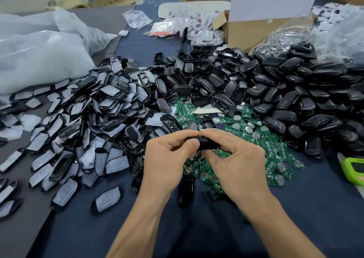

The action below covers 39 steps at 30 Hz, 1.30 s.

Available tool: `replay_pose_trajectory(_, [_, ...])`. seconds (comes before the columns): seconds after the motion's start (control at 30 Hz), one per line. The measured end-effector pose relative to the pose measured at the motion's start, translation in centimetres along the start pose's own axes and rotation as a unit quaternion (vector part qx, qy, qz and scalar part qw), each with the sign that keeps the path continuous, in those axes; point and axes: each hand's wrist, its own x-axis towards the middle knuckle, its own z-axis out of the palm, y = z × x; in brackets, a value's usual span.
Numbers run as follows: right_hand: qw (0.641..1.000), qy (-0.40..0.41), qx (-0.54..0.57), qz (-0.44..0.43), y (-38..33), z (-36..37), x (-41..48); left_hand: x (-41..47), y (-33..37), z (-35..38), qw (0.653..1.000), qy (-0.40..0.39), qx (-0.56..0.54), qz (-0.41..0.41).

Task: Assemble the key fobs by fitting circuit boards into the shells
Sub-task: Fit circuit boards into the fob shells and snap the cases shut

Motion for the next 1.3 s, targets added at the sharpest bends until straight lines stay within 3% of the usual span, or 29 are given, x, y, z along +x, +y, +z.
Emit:
replay_pose_trajectory(0.17, [0.99, -0.031, 0.128, 0.057, -0.3, -0.4, 0.8, -0.2, -0.5, 0.2, 0.998, 0.037, -0.055, -0.002])
replay_pose_trajectory(0.33, [0.986, -0.084, 0.128, 0.061, 0.3, -1.0, 2.1, -0.3, -0.4, 0.1, 0.998, 0.037, -0.033, 0.032])
replay_pose_trajectory(0.43, [0.98, -0.073, 0.165, 0.079, 0.5, -1.1, 2.1, -0.3, -0.2, 0.4, 0.999, 0.029, -0.03, 0.006])
replay_pose_trajectory(0.57, [0.97, -0.083, 0.212, 0.089, 0.5, -1.5, 1.7, -0.2, 0.0, 0.5, 0.999, 0.0, -0.011, 0.044])
replay_pose_trajectory(0.7, [0.982, -0.113, 0.124, 0.09, 0.2, -2.1, 2.2, -0.4, -0.2, 0.8, 0.997, 0.013, 0.015, 0.068])
replay_pose_trajectory(0.87, [0.995, -0.096, -0.003, 0.005, -0.7, -2.7, 2.0, -0.4, 0.1, 0.8, 0.995, -0.001, 0.037, 0.089])
replay_pose_trajectory(0.97, [0.995, -0.083, 0.038, 0.029, -0.8, -2.4, 2.0, -0.2, 0.2, 1.0, 0.999, 0.03, -0.01, 0.041])
replay_pose_trajectory(1.03, [0.976, -0.069, 0.171, 0.116, -0.6, -1.7, 1.9, -0.1, 0.2, 1.3, 0.998, 0.03, -0.059, -0.01])
replay_pose_trajectory(1.13, [0.896, -0.048, 0.37, 0.241, -0.8, -0.6, 1.2, -0.3, 0.5, 2.3, 0.996, 0.001, -0.078, -0.036])
replay_pose_trajectory(1.2, [0.86, -0.047, 0.434, 0.264, -1.0, -0.1, 0.8, -0.5, 0.6, 3.0, 0.994, 0.019, -0.101, -0.046])
replay_pose_trajectory(1.3, [0.842, -0.046, 0.461, 0.276, -1.3, 0.4, 0.2, -0.5, 0.9, 4.0, 0.987, 0.072, -0.128, -0.067])
